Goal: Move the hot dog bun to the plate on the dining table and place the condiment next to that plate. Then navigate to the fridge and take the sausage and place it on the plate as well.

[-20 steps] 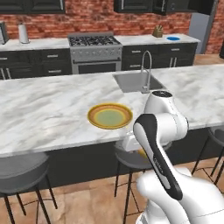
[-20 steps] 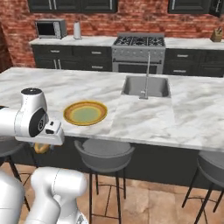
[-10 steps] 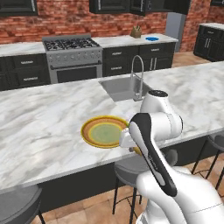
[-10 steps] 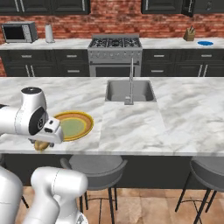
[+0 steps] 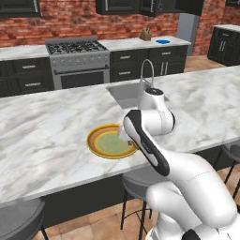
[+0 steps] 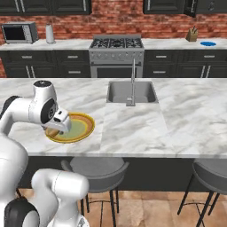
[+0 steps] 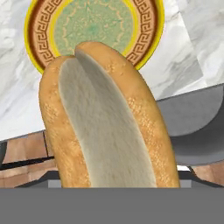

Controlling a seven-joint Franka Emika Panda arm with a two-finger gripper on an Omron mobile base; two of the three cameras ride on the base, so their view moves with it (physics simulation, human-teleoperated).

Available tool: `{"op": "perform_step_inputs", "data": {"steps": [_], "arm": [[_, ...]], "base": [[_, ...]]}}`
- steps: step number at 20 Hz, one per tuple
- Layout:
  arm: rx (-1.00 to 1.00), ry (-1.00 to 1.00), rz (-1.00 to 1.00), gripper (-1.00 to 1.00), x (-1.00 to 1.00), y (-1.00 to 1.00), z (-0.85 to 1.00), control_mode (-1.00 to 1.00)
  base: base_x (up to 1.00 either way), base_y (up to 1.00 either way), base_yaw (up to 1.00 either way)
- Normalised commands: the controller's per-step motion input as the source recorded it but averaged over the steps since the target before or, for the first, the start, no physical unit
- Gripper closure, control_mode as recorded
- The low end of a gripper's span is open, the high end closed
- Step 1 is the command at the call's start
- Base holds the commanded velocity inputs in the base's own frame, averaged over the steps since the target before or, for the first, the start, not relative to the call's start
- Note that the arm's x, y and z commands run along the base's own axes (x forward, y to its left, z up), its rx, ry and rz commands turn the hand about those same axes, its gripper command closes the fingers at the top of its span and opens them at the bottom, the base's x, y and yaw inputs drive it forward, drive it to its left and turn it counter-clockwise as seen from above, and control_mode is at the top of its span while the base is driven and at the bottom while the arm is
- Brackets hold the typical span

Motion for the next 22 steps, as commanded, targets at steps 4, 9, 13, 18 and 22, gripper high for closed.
{"op": "perform_step_inputs", "data": {"steps": [4, 9, 13, 18, 22], "arm": [[-0.04, 0.00, -0.10, 1.00, 0.95, 0.00, -0.41, -1.00], [-0.09, 0.00, -0.11, 1.00, 0.75, 0.00, -0.50, -1.00], [-0.04, -0.02, -0.07, 1.00, 0.54, 0.00, -0.38, -1.00], [0.00, -0.01, -0.03, 1.00, 0.37, 0.00, -0.42, -1.00], [0.00, -0.01, -0.03, 1.00, 0.41, 0.00, -0.41, -1.00]], "base": [[0.00, 0.00, 0.00], [0.00, 0.00, 0.00], [0.00, 0.00, 0.00], [0.00, 0.00, 0.00], [0.00, 0.00, 0.00]]}}
